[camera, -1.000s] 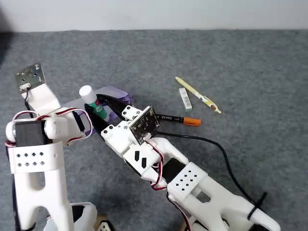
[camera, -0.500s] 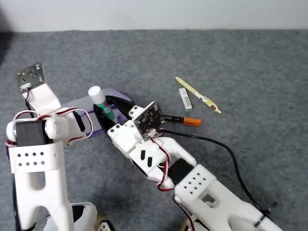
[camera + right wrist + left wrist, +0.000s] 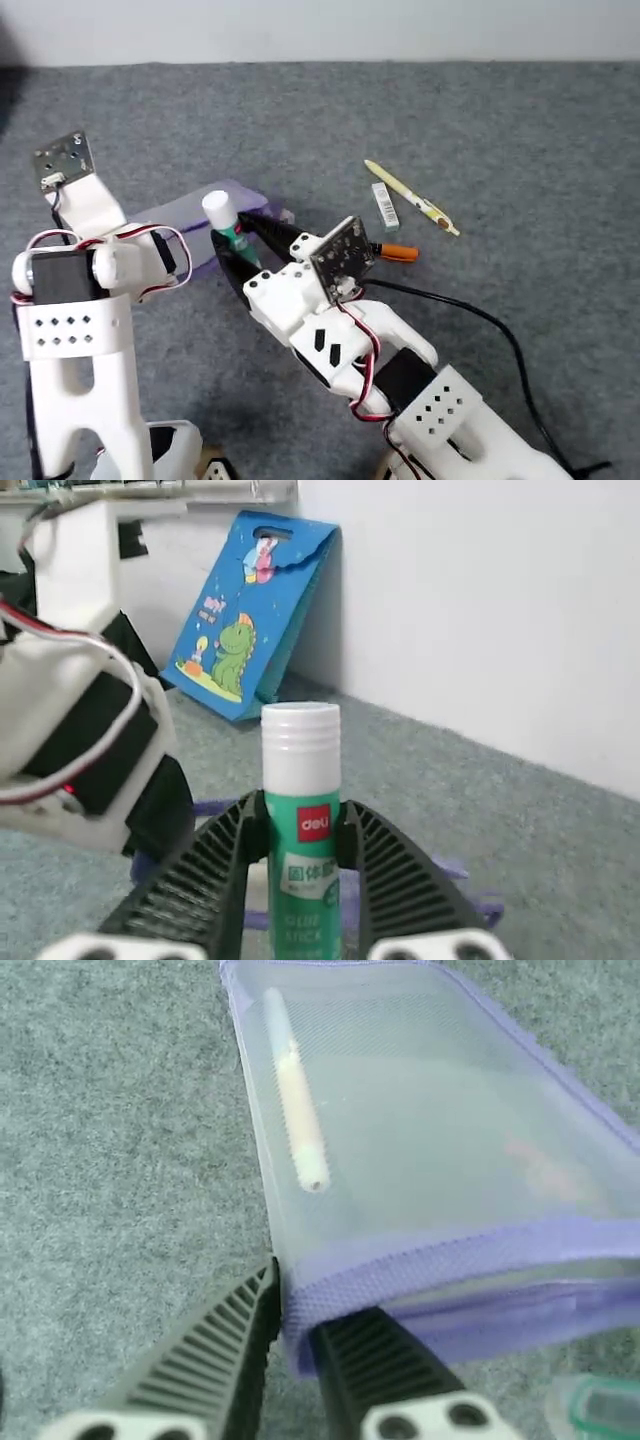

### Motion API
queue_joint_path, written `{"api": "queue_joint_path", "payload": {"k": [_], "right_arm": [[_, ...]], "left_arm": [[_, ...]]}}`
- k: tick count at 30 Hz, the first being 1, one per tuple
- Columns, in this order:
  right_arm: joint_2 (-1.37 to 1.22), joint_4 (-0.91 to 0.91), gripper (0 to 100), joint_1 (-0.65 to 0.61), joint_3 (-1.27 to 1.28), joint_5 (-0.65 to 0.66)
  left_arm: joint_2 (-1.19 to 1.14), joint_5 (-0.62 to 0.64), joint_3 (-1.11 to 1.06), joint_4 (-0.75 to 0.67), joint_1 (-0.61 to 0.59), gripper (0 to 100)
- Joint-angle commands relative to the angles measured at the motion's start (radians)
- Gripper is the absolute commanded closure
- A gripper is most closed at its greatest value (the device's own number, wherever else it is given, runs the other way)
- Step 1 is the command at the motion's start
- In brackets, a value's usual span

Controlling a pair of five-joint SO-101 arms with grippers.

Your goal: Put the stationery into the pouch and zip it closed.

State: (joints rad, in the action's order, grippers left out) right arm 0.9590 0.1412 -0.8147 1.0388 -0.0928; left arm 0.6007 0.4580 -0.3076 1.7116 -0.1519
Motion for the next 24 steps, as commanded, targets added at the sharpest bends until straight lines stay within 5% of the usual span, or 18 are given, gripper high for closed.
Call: {"api": "queue_joint_path", "payload": {"k": [1,8,24], "right_arm": [[0.03,-0.085,99.0,0.013,-0.015,-0.009],[-0.102,-0.263,99.0,0.015,-0.08,-0.006],[-0.452,-0.328,99.0,0.013,-0.295,-0.017]], "left_arm": [[-0.005,0.009,0.074,0.012,0.006,99],[-0.006,0.009,0.108,0.012,0.008,99],[-0.006,0.011,0.12,0.011,0.006,99]]}}
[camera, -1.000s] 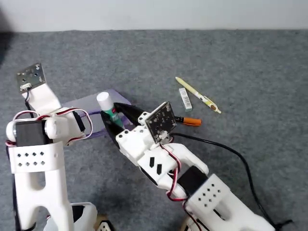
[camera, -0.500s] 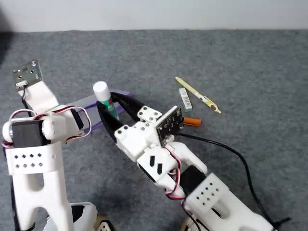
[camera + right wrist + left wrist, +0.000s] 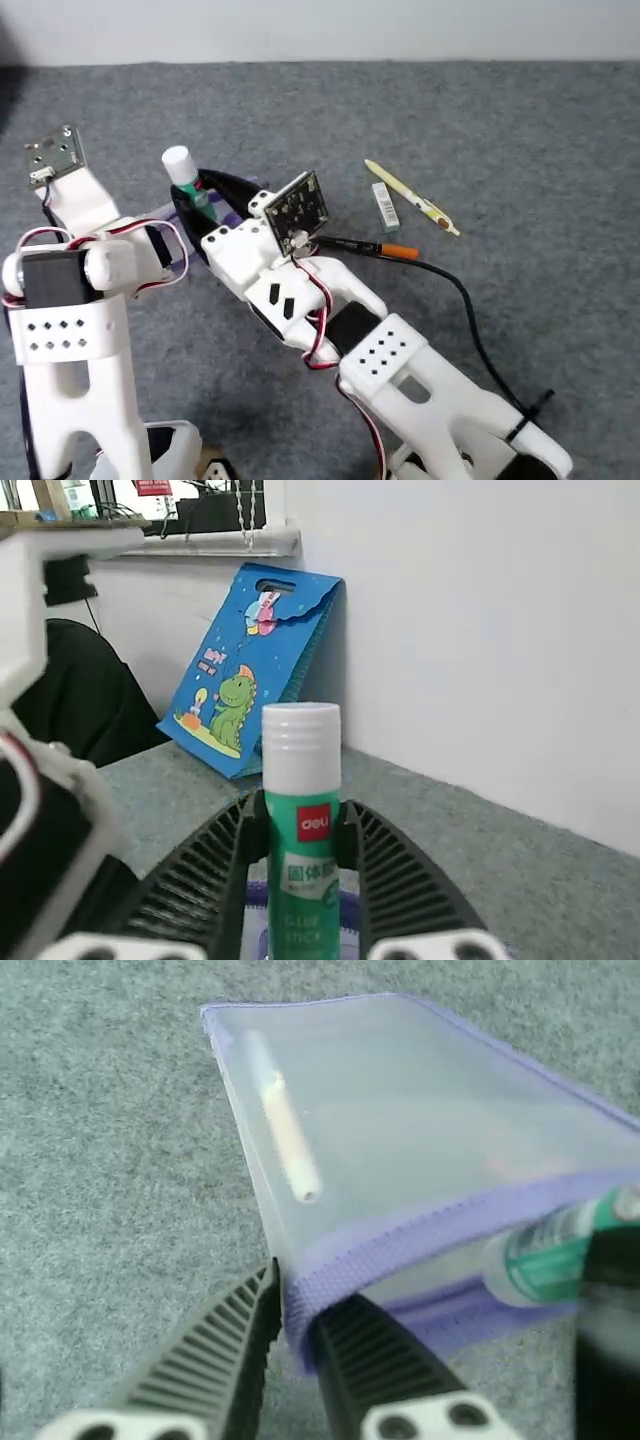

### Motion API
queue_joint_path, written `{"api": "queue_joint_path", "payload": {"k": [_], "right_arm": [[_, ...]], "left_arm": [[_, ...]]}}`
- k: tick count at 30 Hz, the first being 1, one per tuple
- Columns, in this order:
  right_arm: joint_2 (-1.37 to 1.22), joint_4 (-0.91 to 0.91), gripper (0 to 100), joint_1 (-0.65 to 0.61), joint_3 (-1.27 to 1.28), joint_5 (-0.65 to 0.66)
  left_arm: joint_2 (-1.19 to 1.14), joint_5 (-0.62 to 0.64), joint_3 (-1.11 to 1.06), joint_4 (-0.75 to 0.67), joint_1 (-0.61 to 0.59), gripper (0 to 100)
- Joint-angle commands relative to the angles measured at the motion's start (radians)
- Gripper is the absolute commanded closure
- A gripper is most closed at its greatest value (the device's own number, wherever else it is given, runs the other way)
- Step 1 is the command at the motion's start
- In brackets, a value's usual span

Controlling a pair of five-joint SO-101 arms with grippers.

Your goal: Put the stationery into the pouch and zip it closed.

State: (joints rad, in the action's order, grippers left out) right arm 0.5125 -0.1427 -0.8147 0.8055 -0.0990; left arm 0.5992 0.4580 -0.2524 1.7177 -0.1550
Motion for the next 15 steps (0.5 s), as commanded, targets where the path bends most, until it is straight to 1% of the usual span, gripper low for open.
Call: {"api": "queue_joint_path", "payload": {"k": [1,6,11,15], "right_arm": [[-0.015,-0.048,99.0,0.013,-0.061,-0.011],[-0.067,-0.048,98.3,0.013,-0.061,-0.003],[-0.114,-0.05,87.3,0.004,-0.083,-0.003],[-0.151,-0.056,89.0,-0.013,-0.135,-0.005]], "left_arm": [[-0.005,0.011,0.073,0.005,0.009,99],[-0.006,0.011,0.084,0.003,0.009,99],[-0.006,0.011,0.084,0.005,0.009,99],[-0.006,0.011,0.084,0.005,0.009,99]]}}
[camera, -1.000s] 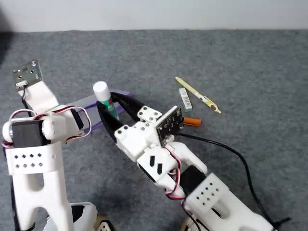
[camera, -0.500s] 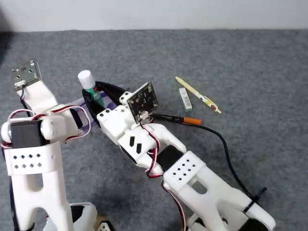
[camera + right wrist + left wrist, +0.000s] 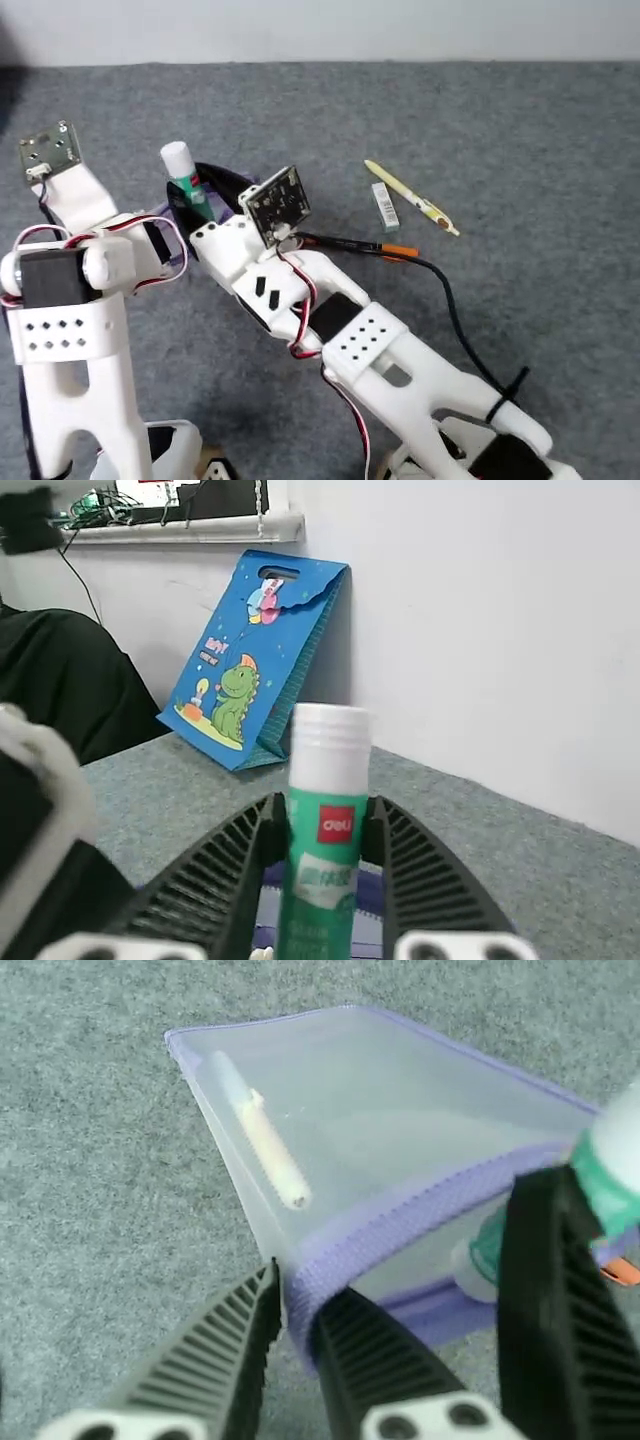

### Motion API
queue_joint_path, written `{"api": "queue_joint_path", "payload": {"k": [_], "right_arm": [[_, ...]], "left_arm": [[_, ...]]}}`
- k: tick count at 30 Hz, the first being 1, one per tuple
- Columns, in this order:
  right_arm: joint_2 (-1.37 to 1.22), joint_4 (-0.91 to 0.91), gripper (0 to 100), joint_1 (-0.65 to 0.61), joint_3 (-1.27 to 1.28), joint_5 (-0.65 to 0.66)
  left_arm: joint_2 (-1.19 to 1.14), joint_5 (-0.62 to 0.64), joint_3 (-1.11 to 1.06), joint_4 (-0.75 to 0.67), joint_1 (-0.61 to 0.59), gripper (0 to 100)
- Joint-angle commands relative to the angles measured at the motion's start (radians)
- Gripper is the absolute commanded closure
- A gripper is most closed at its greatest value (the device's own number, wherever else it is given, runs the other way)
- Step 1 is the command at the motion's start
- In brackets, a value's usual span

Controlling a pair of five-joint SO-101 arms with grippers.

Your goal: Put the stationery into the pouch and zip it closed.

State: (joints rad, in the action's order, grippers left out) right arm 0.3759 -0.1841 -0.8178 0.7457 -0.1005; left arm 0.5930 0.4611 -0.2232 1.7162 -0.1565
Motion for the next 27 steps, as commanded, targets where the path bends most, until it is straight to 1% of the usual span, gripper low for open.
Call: {"api": "queue_joint_path", "payload": {"k": [1,4,8,12,19,23,27], "right_arm": [[-0.025,-0.015,90.2,-0.012,-0.094,-0.003],[-0.061,-0.015,93.2,-0.012,-0.152,-0.003],[-0.071,-0.015,99.4,-0.01,-0.169,-0.002],[-0.05,-0.007,97.1,-0.013,-0.169,-0.002],[-0.019,-0.002,97.7,-0.007,-0.167,0.0],[0.058,0.122,97.3,-0.004,-0.169,-0.002],[0.16,0.334,97.6,0.002,-0.167,-0.005]], "left_arm": [[0.0,0.008,0.053,0.006,0.011,99],[0.0,0.008,0.053,0.006,0.011,99],[0.0,0.008,0.053,0.006,0.011,99],[0.0,0.008,0.051,0.006,0.011,99],[0.0,0.008,0.051,0.006,0.011,99],[0.0,0.008,0.051,0.006,0.011,99],[0.0,0.008,0.051,0.006,0.011,99]]}}
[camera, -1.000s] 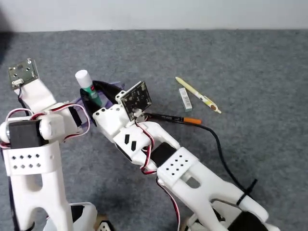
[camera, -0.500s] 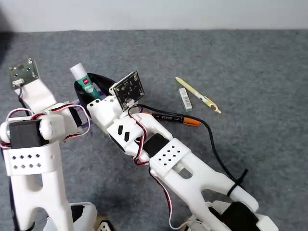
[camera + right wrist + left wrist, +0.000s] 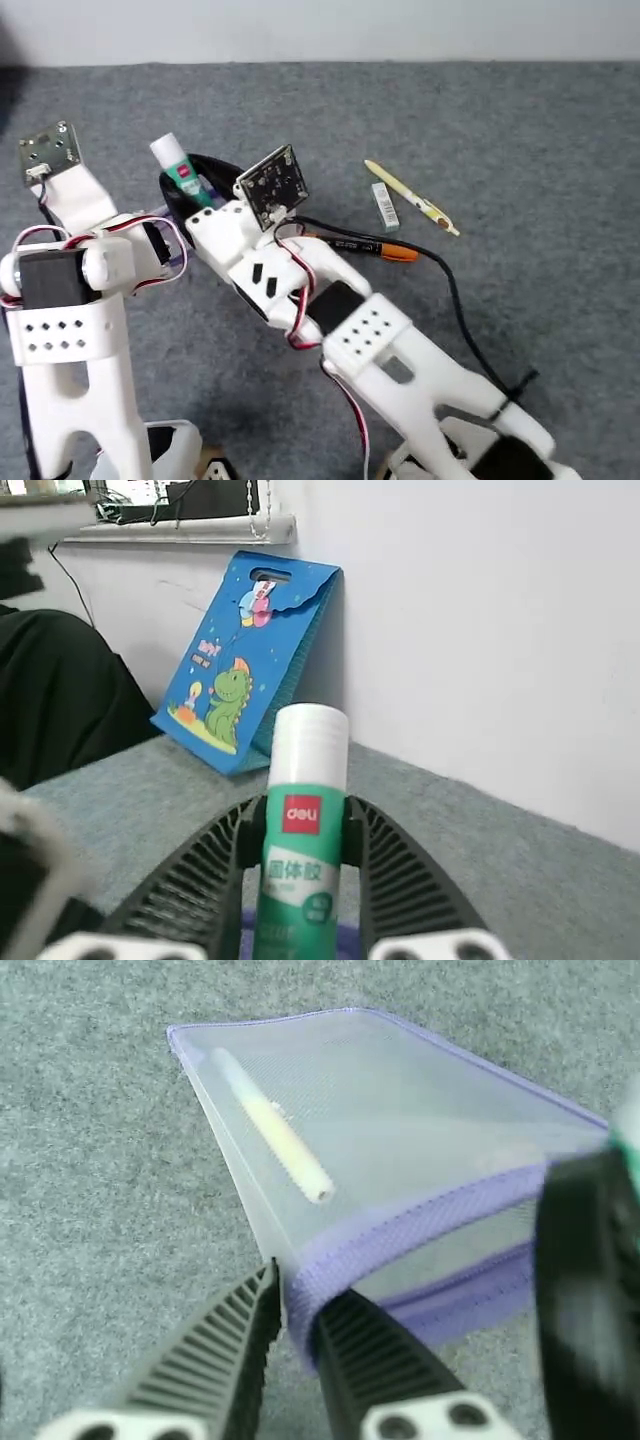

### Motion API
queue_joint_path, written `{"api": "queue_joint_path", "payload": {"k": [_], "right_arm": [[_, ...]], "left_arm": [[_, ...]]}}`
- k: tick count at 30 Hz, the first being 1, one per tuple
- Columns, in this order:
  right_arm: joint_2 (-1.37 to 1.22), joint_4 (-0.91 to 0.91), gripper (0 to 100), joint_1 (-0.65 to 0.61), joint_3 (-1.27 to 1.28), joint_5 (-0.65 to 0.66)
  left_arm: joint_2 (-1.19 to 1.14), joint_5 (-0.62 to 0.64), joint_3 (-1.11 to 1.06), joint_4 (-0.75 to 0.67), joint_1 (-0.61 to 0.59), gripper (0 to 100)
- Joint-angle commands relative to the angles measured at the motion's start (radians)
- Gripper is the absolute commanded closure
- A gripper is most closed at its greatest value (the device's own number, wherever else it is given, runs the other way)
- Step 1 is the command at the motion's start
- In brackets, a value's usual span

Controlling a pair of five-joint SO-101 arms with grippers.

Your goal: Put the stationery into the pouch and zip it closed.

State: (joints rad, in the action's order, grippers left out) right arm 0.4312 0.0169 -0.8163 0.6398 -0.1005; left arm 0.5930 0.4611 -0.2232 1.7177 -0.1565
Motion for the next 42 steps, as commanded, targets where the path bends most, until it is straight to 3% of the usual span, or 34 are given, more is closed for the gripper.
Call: {"api": "queue_joint_path", "payload": {"k": [1,11,16,30,36,42], "right_arm": [[0.134,0.191,97.6,0.005,-0.061,-0.005],[0.262,0.737,97.7,0.173,-0.061,-0.048],[0.228,0.908,97.7,0.3,-0.055,-0.087],[-0.297,0.929,96.4,0.343,-0.077,0.031],[-0.374,0.931,80.5,0.341,-0.1,0.051],[-0.381,0.929,85.2,0.341,-0.1,0.051]], "left_arm": [[0.0,0.008,0.051,0.005,0.011,99],[0.0,0.008,0.051,0.003,0.011,99],[0.0,0.008,0.051,0.003,0.011,99],[0.0,0.008,0.05,0.005,0.011,99],[0.002,0.008,0.05,0.005,0.009,99],[0.002,0.008,0.05,0.005,0.009,99]]}}
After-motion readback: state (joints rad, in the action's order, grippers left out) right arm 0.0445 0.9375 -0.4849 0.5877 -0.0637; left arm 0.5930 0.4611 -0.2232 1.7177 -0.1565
